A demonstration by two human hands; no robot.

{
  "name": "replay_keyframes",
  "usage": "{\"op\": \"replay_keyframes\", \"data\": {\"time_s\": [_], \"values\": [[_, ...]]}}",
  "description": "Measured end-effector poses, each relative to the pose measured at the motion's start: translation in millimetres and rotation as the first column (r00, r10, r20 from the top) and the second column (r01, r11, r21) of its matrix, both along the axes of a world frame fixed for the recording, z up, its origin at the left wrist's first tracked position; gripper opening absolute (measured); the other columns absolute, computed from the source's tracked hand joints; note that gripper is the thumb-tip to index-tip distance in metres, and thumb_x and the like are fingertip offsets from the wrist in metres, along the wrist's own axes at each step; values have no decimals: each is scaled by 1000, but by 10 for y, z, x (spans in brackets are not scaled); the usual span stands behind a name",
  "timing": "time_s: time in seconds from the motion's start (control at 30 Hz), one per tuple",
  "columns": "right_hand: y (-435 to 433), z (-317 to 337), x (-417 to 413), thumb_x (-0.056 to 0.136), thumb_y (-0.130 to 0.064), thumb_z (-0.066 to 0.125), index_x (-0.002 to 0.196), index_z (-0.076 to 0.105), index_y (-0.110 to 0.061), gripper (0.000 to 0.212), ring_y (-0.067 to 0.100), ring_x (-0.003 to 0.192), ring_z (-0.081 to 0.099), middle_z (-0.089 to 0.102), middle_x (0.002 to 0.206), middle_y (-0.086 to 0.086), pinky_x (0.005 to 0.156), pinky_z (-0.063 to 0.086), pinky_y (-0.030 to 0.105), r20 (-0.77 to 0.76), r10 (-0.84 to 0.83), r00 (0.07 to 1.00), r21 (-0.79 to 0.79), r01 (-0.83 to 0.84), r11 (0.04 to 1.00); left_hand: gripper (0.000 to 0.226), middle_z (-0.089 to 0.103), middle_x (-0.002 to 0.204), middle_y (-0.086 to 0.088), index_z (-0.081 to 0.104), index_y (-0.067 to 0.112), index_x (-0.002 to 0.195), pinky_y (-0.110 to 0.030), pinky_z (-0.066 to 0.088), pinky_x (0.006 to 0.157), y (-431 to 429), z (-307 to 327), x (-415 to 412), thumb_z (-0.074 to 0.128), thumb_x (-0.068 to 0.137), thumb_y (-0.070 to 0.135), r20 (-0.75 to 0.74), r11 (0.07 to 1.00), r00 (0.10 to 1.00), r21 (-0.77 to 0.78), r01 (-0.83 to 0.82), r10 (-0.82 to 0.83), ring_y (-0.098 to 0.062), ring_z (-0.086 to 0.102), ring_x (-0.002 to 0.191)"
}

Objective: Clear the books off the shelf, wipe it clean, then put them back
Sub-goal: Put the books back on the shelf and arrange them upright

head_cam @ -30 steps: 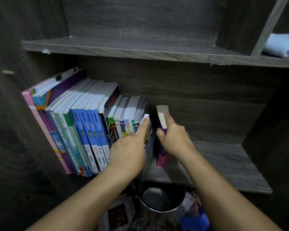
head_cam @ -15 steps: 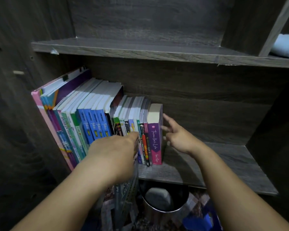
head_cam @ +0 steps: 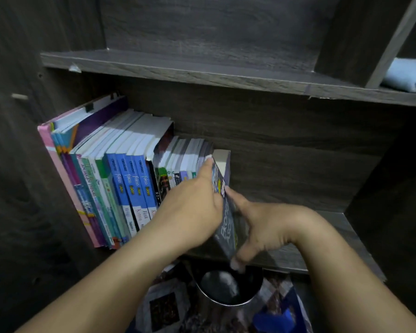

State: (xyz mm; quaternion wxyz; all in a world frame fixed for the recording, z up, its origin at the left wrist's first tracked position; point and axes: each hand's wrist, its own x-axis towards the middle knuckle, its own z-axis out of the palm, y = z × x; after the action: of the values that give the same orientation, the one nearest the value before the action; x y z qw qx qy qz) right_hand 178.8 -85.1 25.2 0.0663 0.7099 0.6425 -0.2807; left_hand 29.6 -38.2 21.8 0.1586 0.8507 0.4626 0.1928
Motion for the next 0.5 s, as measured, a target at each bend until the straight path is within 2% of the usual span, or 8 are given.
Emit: {"op": "replay_keyframes", "data": {"time_s": [0.07,0.13,0.2,0.23,0.3,0.37,0.4,0.5], "values": [[-17,-78,-31,65,-53,82,148,-27,-24,140,16,139,34,29,157,3,110,29,23,21,-53,998,31,52,998,66,57,73,0,4,28,154,-32,36,61,23,-20,101,37,97,27,116,999,993,-54,-4,10,-17,53,67],[-15,-155,-67,74,-48,76,151,-18,-17,126,22,133,43,39,151,8,105,36,26,63,-133,989,85,127,988,65,60,78,-2,4,28,154,-31,38,61,23,-53,201,37,98,27,183,995,982,-81,53,-38,-19,56,70],[-18,-203,-79,82,-39,67,152,19,-11,89,25,121,55,52,138,11,95,45,29,100,-178,979,126,165,978,65,59,78,1,3,26,155,-30,39,67,-10,-74,278,37,99,31,209,989,973,-90,119,-98,-16,56,77],[-22,-203,-58,85,-36,61,140,42,-11,64,26,113,59,59,130,11,88,48,29,123,-180,976,127,164,978,65,57,73,3,5,24,155,-29,40,71,-32,-71,301,36,99,37,223,984,968,-102,144,-118,-14,55,80],[-59,-149,17,89,-33,52,116,63,-13,35,26,98,66,67,113,10,75,50,27,163,-197,967,108,181,978,65,61,70,5,13,22,154,-29,40,79,-42,-38,308,33,99,50,237,974,962,-143,174,-137,-12,57,90],[-107,-43,115,90,-28,48,108,65,-9,32,27,90,69,70,107,12,70,53,30,184,-252,950,89,239,967,57,68,100,4,29,24,150,-27,39,91,-13,0,250,31,99,51,204,978,967,-115,175,-149,-12,54,111],[-132,6,162,89,-22,46,106,66,-6,31,29,86,70,70,104,14,69,56,34,164,-289,943,79,279,957,50,64,117,2,37,25,145,-27,40,94,22,5,203,31,100,47,170,988,976,-51,147,-136,-12,52,115],[-126,58,268,86,-8,42,92,63,0,23,34,67,69,65,79,15,58,59,39,53,-411,910,66,407,911,40,51,129,-4,44,18,137,-33,41,92,177,-19,35,43,98,26,19,986,995,132,-97,95,-20,47,118]]}}
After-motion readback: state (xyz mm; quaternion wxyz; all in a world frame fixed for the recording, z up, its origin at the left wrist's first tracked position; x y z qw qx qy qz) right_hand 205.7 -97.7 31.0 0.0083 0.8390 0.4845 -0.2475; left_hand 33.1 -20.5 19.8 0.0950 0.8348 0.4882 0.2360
